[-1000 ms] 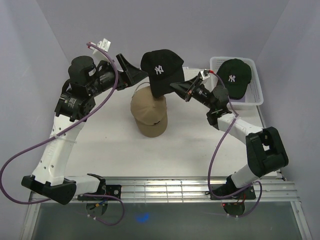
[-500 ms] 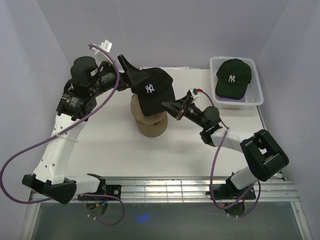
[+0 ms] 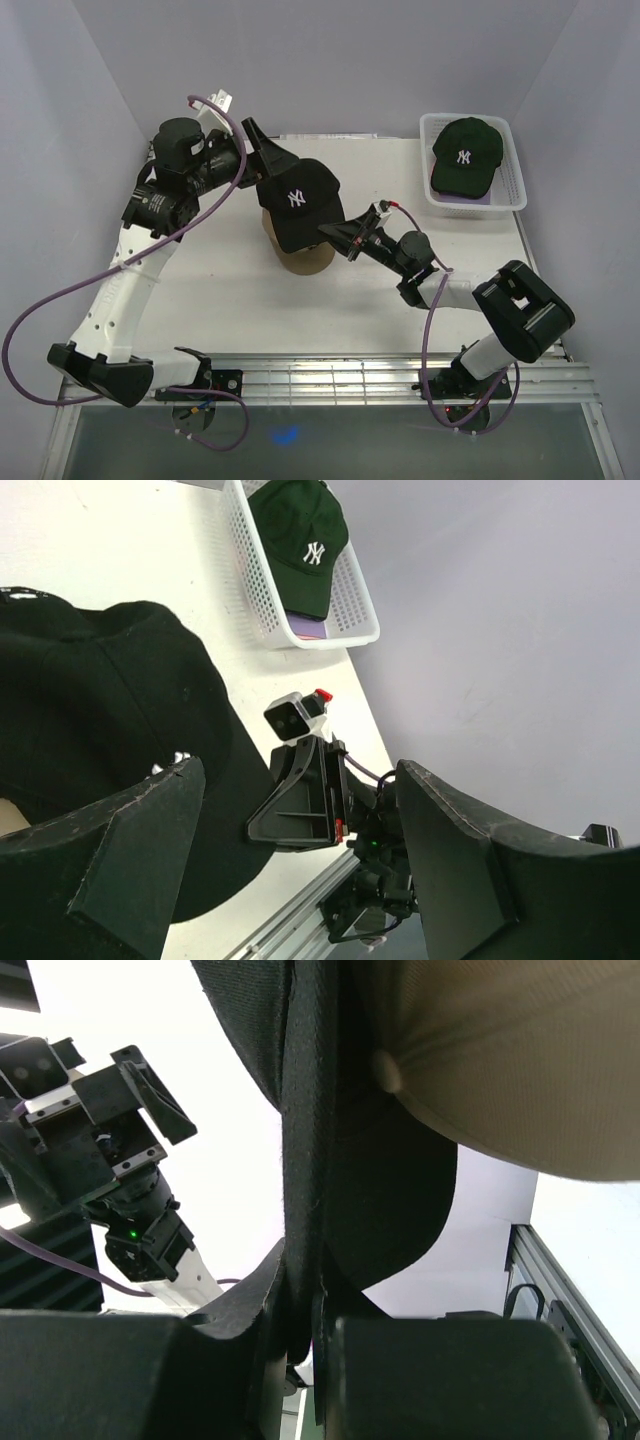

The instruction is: Stack the hats

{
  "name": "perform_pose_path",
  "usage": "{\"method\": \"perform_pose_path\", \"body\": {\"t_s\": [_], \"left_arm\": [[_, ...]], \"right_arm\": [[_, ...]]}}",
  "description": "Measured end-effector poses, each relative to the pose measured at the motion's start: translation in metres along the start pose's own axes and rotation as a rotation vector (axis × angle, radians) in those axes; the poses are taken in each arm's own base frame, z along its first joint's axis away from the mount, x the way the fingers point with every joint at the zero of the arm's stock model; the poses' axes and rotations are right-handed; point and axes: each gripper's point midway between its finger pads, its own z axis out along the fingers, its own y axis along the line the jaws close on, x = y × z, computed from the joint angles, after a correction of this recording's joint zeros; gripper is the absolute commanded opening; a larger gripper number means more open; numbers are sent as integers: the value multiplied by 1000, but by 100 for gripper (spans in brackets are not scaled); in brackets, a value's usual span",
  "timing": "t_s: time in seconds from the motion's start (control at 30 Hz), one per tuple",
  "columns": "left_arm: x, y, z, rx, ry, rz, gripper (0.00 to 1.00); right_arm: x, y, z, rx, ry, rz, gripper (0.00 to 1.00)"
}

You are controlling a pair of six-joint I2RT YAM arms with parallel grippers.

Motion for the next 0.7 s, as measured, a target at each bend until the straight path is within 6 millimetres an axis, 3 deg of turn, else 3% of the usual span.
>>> {"method": "perform_pose_path", "body": {"t_s": [0.43,0.7], "left_arm": [[18,26,13,-57,44,-8,88],[26,44,22,-100,63,3,87]], "right_arm": [[9,-34,-7,74,-22,58,8],[11,-68,-16,136,-42,98,8]]}}
